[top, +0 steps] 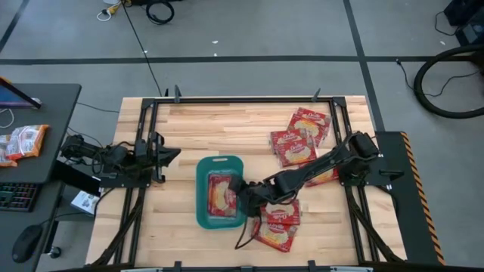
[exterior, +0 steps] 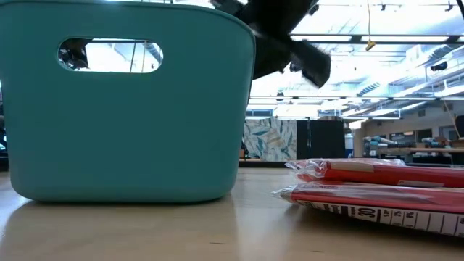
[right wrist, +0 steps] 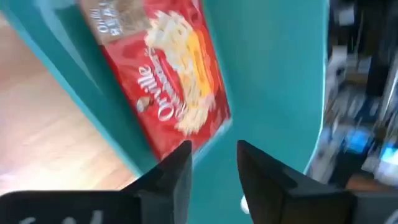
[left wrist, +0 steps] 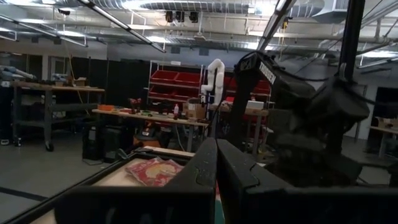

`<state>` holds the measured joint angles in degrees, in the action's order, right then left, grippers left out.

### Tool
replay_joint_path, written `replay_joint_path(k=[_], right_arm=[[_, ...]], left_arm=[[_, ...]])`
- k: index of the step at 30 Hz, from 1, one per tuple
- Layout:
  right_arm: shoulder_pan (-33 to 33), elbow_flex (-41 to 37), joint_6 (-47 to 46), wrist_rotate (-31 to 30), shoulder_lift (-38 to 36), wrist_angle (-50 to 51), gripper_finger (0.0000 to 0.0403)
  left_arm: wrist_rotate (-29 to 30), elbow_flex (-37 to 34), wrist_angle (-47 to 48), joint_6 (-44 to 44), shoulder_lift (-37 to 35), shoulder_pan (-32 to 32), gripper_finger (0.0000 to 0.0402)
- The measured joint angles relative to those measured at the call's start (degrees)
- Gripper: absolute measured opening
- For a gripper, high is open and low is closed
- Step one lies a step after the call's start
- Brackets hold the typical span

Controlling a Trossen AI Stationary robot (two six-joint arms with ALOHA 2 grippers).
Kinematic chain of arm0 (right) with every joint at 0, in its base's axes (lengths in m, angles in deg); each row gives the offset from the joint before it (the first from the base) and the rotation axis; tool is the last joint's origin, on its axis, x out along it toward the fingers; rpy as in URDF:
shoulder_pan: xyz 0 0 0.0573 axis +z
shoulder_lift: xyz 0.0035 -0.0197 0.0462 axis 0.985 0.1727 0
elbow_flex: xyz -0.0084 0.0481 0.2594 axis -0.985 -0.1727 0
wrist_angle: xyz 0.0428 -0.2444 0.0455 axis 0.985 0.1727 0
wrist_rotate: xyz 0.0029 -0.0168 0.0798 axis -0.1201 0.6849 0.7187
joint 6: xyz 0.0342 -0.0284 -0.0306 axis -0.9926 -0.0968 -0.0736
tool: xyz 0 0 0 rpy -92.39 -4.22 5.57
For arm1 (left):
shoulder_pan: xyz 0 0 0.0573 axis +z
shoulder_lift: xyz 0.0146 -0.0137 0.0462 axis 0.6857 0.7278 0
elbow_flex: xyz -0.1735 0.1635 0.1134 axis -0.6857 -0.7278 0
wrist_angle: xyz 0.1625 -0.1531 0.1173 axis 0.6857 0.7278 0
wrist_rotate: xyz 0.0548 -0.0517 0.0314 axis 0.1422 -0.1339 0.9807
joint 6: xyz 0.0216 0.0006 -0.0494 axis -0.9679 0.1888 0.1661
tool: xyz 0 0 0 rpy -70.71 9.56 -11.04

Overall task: Sort popcorn bags into baskets
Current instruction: Put the red popcorn bag into the green bin

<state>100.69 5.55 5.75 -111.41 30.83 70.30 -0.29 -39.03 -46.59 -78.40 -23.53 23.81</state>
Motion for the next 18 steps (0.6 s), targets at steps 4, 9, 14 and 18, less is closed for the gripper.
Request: replay_joint_path(k=[4,9,14,18], right_arm=[[1.3,0.0,-19.8,0.4,-2.7,5.3,0.0145],[2.1,0.0,-46.8,11.5,-3.6,10.3,0.0146],[5.3,0.0,-61.7,13.9,-2.9,16.5,0.0145],[10.0,0.1,-65.1,8.7,-2.9,16.6,0.0145]], left_arm=[[0.0,0.0,0.3,0.0,0.0,0.0,0.0007],[0.0,0.0,0.3,-0.1,0.0,0.0,0.0007],[0.0,0.0,0.5,-0.1,0.0,0.0,0.0007],[0.0,0.0,0.7,-0.1,0.0,0.0,0.0007]])
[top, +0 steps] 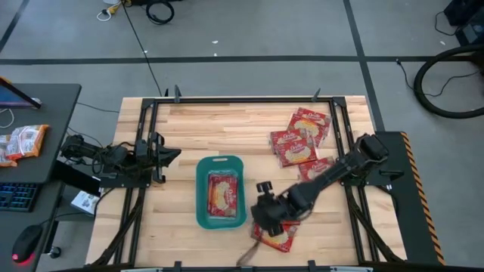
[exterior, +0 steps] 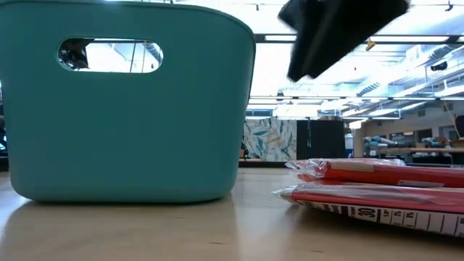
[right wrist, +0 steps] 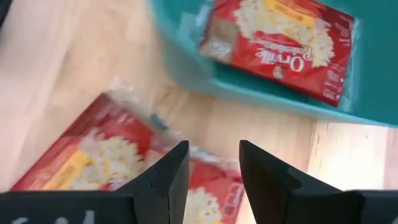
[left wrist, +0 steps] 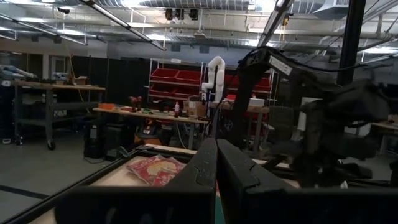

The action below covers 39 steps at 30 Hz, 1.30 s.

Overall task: Sort popcorn bags into baskets
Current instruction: Put the red popcorn bag into the green bin

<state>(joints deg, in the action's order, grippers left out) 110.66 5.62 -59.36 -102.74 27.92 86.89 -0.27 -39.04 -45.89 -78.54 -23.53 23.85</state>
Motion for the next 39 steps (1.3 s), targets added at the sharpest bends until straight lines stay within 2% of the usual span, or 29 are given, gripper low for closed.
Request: replay_joint_path(k=[4,9,13,22,29,34,39], right_arm=[[3.7,-1.7,-4.3,-2.2,0.0,-0.3,0.0146],[6.4,-6.8,-11.3,0.5,0.4,-4.6,0.0159],[8.5,-8.4,-13.5,-0.6,1.6,-7.8,0.0180],[10.7,-7.7,-21.7,-6.1,6.9,-1.3,0.0216],[10.6,-7.7,-23.8,-7.3,6.8,5.6,0.0204],[10.7,-7.7,-25.0,-7.8,6.6,6.7,0.0180],[10.6,-7.7,-27.6,-8.3,5.8,8.5,0.0174]], left_arm=[[0.0,0.0,-0.1,-0.8,0.0,0.0,0.0007],[2.0,0.0,-0.3,-1.9,0.0,0.0,0.0007],[2.4,0.0,-0.4,-1.9,0.0,0.0,0.0007],[2.4,0.0,-0.3,-1.8,0.5,0.0,0.0007],[2.4,0.0,-0.1,-1.8,0.7,0.0,0.0007],[2.4,0.0,-0.1,-1.8,0.7,0.0,0.0007],[2.4,0.0,0.0,-1.8,0.7,0.0,0.0007]])
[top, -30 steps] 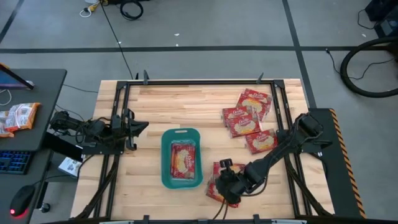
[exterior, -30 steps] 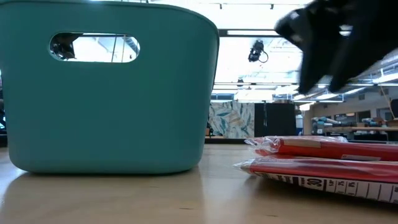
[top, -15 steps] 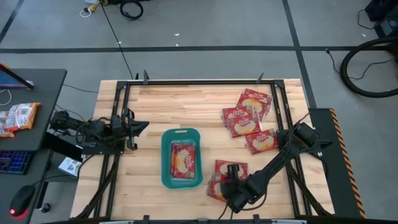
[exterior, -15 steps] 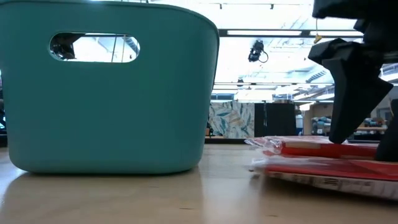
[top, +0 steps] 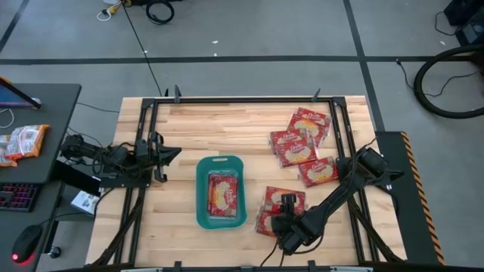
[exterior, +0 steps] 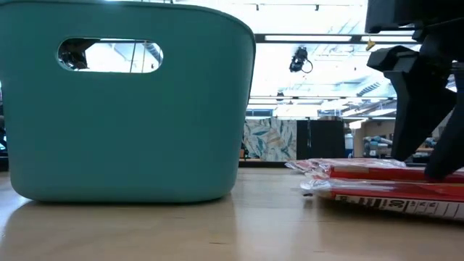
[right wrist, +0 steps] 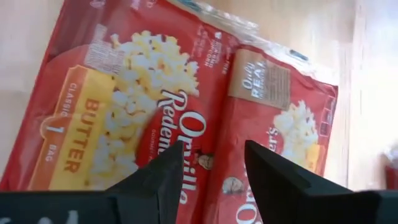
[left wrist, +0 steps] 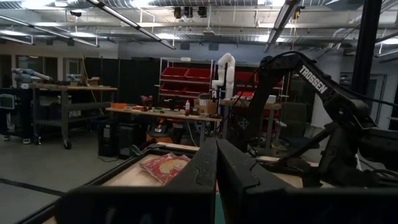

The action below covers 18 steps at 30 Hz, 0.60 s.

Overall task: Sort popcorn bags into baskets
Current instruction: Put the red popcorn bag into the green bin

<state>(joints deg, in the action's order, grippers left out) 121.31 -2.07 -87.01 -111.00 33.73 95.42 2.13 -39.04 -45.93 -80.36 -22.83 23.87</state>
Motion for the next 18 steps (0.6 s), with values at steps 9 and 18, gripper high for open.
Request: replay_joint_path(k=[9,18], right_arm=[[0.0,-1.8,-2.5,-1.3,-0.6,0.6,0.0174],[0.0,-7.6,-5.1,-3.1,-1.0,-2.9,0.0152]], left_arm=[[0.0,0.0,0.0,0.0,0.0,0.0,0.0007],[0.0,0.0,0.0,0.0,0.0,0.0,0.0007]])
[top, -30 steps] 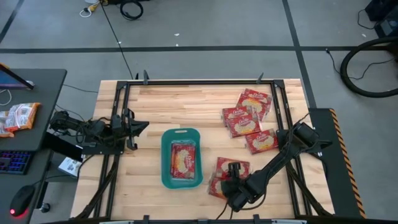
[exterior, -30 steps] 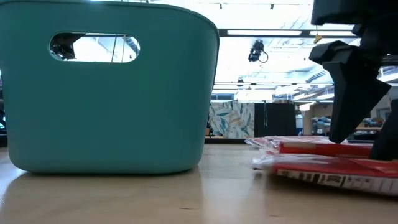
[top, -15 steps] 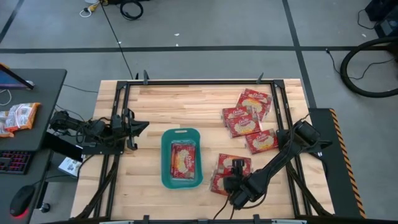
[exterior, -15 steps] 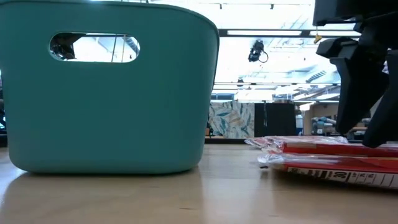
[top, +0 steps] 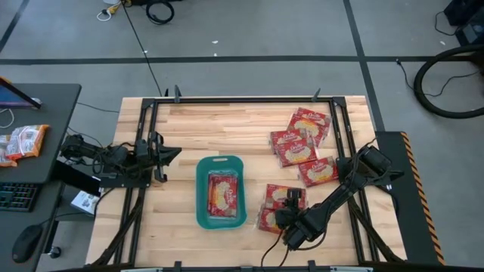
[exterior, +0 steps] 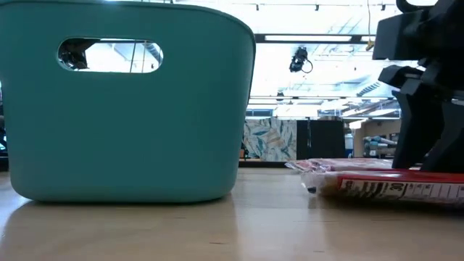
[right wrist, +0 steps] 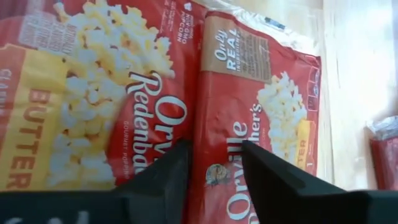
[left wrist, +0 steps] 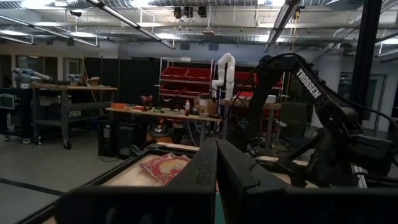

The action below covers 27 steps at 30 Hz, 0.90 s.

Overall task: Sort popcorn bags into baskets
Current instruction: Put the red popcorn bag into the green bin

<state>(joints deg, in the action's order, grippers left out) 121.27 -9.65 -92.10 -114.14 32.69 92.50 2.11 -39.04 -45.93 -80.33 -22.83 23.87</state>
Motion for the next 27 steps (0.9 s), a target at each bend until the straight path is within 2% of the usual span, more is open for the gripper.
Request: replay_joint_path(k=[3,6,8,12,15,22,25,27], right_arm=[[-0.3,-0.2,1.0,0.4,0.1,-0.1,0.0102],[-0.6,0.0,2.5,0.9,0.1,0.7,0.0035],[-1.0,1.3,4.4,1.4,0.2,2.6,0.0014],[-2.5,6.1,6.8,0.8,0.1,10.6,0.0022],[-3.8,10.5,10.5,-0.1,-0.1,15.3,0.0009],[-6.4,21.5,17.3,-9.4,-0.2,26.4,0.0006],[-7.3,25.6,24.0,-12.9,-0.2,26.0,0.0005],[-7.5,27.6,31.6,-15.8,-0.3,23.5,0.0006]], left_arm=[[0.0,0.0,0.0,0.2,0.0,0.0,0.0007],[0.0,0.0,0.0,0.3,0.0,0.0,0.0007],[0.0,0.0,0.0,0.3,0.0,0.0,0.0007],[0.0,0.0,0.0,0.3,0.0,0.0,0.0007],[0.0,0.0,0.0,0.4,0.0,0.0,0.0007],[0.0,0.0,0.0,0.4,0.0,0.0,0.0007],[0.0,0.0,-0.1,0.4,0.0,0.0,0.0007],[0.0,0.0,-0.1,0.4,0.0,0.0,0.0007]])
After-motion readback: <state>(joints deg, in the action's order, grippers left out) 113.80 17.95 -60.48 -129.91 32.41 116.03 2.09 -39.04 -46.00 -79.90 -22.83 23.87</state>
